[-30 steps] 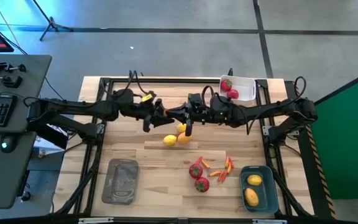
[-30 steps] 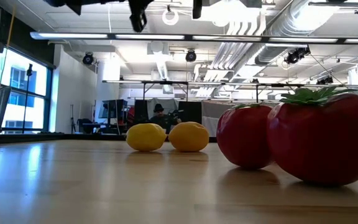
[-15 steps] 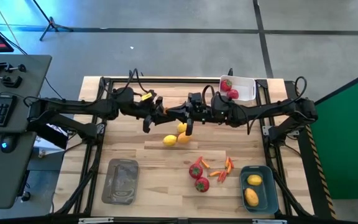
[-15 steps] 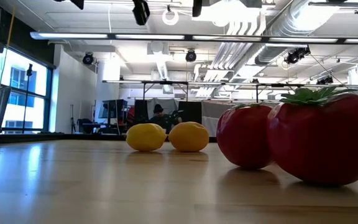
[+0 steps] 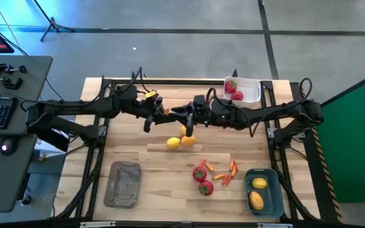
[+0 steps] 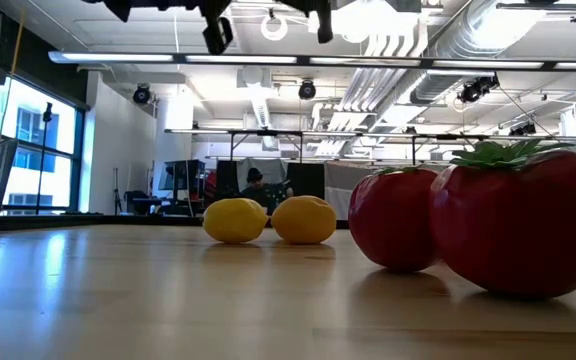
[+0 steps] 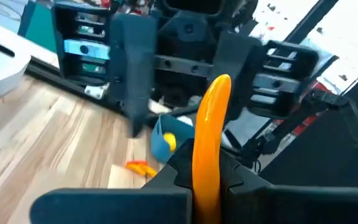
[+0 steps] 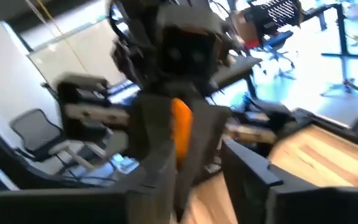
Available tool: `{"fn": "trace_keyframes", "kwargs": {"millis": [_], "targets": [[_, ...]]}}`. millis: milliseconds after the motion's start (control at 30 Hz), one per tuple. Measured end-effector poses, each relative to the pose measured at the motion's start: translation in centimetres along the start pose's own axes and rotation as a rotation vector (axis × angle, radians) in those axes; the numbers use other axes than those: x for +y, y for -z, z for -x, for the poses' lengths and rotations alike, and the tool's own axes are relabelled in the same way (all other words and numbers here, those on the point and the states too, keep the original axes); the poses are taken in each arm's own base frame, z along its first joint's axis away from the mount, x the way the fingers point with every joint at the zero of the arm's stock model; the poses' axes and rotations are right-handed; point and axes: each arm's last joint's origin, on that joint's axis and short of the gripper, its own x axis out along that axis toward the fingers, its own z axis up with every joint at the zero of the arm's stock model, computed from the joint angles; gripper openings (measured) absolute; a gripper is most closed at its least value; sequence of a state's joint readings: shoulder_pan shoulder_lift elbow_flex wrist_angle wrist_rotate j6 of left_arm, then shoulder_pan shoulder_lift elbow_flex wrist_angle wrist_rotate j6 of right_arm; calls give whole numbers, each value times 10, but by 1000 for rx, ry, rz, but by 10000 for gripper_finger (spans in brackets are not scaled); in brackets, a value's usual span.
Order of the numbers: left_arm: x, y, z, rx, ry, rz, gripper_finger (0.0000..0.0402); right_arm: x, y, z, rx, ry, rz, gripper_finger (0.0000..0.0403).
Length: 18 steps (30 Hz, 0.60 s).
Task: Sort produce into baskets
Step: Put the yellow chili pepper into black bin
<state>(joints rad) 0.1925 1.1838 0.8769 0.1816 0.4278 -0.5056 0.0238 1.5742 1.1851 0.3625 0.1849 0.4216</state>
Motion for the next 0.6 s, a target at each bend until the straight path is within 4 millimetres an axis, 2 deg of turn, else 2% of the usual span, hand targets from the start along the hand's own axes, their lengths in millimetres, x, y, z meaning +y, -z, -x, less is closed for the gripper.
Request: {"fn": "trace_keyframes", "kwargs": {"millis": [233, 467, 600], "targets": [[-12, -5, 13, 137, -65, -43, 1, -2, -1, 12, 105, 53, 51, 170], [-34, -15, 23, 299, -82, -55, 0, -4, -4, 29, 213, 98, 117, 172], [-49, -16, 30, 403, -89, -39, 0, -11, 7, 33, 342, 156, 160, 171]]}}
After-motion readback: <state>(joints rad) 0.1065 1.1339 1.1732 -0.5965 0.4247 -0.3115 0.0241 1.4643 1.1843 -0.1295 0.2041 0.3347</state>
